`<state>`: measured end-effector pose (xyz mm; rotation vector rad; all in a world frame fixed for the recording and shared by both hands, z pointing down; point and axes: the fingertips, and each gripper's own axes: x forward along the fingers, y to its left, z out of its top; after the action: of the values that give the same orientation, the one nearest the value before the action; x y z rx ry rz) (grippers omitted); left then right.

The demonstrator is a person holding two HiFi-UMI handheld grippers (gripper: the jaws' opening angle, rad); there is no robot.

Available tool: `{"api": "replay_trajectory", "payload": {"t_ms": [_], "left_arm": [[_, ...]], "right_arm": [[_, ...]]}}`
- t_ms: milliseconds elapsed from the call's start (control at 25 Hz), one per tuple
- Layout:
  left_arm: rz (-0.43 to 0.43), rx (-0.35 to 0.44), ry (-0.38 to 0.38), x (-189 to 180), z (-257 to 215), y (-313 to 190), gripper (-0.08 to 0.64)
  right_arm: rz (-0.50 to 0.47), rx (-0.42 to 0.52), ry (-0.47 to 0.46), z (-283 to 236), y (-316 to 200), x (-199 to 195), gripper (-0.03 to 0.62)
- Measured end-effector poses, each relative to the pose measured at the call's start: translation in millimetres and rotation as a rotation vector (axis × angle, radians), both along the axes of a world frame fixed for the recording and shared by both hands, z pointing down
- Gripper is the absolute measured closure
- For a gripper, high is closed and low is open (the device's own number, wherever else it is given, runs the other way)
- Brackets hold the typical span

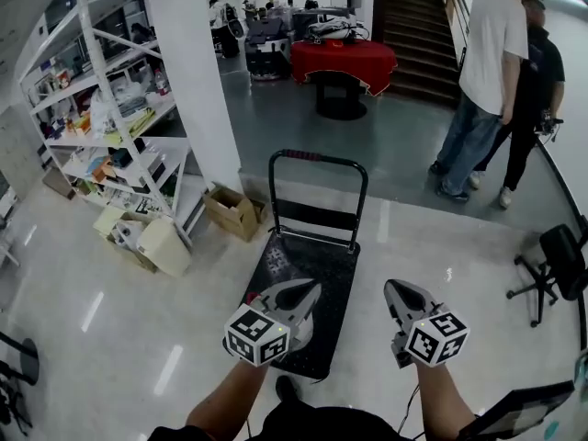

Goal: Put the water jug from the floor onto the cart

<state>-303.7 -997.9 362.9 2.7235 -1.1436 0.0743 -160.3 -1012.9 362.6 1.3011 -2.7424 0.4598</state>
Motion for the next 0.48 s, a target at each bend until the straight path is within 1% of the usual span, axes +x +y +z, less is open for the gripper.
{"api": "replay_trajectory", "payload": {"t_ms": [120,240,360,480], "left_arm": [[-0.031,-0.02,0.009,48.3,-0.1,30.4,0.558],[-0.055,-0.028,-0.009,89.0,2.6,59.9,0.558],[-0.061,-0.023,-0.015,116.3,-2.7,92.5,0.558],[-0.072,-0.021,-0.004,135.2,-7.3,121.5,0.558]], "right_arm": [[-0.056,0.023,0.045,6.9,25.2,49.2,0.589],[-0.072,0.029,0.06,14.3,47.8,95.2,0.589],[-0.07,0.004,0.031,18.4,77.8,122.2,0.589],[-0.069,0.021,0.018,11.9,104.1,138.5,0.589]]}}
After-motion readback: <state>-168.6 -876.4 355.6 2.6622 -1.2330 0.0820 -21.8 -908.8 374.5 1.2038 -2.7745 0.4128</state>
